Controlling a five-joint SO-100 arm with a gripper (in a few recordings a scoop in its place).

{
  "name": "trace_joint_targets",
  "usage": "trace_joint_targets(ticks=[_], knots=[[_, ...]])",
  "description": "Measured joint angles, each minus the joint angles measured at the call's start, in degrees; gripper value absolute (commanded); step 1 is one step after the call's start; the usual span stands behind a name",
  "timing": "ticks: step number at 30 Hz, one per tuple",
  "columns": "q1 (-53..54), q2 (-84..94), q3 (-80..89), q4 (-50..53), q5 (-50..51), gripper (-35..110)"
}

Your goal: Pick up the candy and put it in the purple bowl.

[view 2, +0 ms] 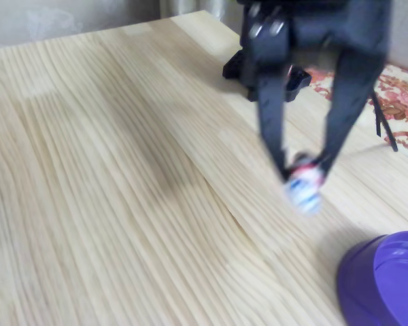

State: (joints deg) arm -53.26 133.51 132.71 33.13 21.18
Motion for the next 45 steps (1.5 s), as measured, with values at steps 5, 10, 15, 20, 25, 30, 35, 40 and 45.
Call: trace_joint_targets(ticks=[5,10,15,20,25,30,35,40,45], knots=[[-6.5,3.7,2.6,-0.2,-1.9,-1],[-12.4,3.6,2.7,-3.3,-3.8,-1],[-14.8,-2.2,2.6,-6.1,-4.7,-1],[-15.6,-12.7,-2.4,-7.0,-5.9,-1],[-15.2,-22.1,-9.1,-7.0,-6.9,-1],[-14.9,-27.3,-12.6,-6.9,-6.0,-1],[-16.8,-27.3,-12.8,-6.9,-3.8,1],[-18.5,-28.0,-12.8,-6.9,-3.1,4],[-19.2,-31.3,-14.3,-6.9,-2.6,5]])
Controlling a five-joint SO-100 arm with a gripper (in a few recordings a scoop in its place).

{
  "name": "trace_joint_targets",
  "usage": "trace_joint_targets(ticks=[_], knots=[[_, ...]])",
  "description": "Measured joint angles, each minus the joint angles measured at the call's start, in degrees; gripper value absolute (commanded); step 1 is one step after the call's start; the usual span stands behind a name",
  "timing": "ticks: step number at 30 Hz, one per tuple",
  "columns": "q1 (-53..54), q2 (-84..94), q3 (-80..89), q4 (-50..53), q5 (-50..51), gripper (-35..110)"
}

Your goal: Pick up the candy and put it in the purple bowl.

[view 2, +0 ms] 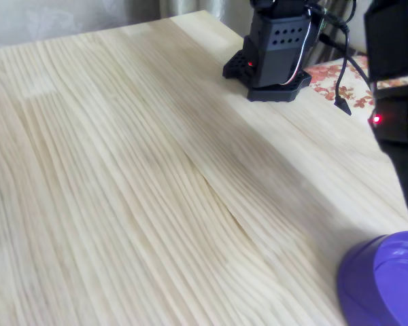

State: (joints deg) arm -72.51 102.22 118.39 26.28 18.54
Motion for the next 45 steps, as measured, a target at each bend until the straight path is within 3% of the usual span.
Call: trace_joint_targets(ticks=[27,33,45], knots=[[1.2,-2.5,-4.7,0.6,-0.4,15],[1.2,-2.5,-4.7,0.6,0.1,0],[5.7,0.6,-1.1,0.5,5.4,0]])
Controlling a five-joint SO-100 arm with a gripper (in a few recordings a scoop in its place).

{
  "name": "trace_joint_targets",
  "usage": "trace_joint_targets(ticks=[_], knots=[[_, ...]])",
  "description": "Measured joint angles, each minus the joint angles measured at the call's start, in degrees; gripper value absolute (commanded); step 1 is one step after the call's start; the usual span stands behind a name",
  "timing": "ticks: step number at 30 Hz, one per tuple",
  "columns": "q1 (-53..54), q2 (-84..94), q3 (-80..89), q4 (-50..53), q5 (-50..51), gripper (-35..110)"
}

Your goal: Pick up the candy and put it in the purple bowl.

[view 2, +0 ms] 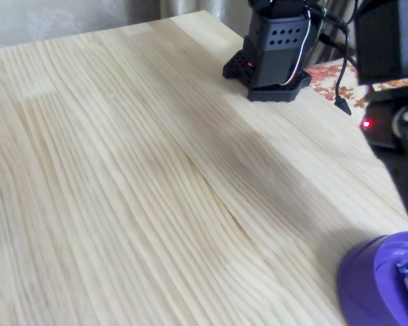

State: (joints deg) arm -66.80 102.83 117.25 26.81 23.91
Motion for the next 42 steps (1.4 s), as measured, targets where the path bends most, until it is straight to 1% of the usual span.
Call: trace_joint_targets(ticks=[5,10,14,19,23,27,32,42], knots=[[4.0,2.7,2.3,5.0,6.4,0],[9.1,7.4,7.0,7.8,7.6,0],[13.9,10.1,11.1,7.9,5.2,0],[19.8,14.6,17.9,7.4,-1.2,0],[24.5,18.8,21.5,8.1,-4.3,0],[31.5,27.6,29.0,8.1,-6.1,0],[41.7,39.6,35.2,11.8,-8.2,0],[53.8,51.9,45.3,13.4,-11.5,0]])
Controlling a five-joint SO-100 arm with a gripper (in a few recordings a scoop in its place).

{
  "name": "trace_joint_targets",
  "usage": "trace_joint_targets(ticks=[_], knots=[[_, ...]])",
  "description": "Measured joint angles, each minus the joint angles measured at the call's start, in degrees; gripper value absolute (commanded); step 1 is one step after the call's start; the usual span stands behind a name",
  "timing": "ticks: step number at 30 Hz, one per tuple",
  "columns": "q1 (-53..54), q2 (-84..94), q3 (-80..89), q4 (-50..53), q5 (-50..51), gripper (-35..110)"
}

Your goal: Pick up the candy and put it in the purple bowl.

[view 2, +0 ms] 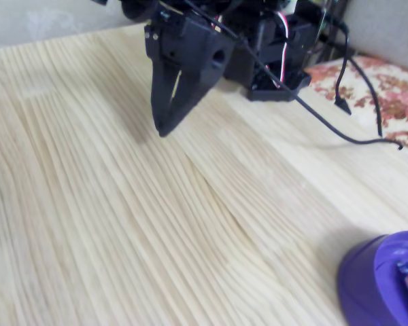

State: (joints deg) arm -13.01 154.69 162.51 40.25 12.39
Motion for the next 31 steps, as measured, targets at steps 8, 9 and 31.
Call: trace_joint_targets(ticks=[8,9,31], knots=[[6.0,16.1,8.6,4.3,-5.3,0],[6.3,18.8,9.9,5.0,-6.0,0],[6.9,33.5,12.8,13.6,-11.2,0]])
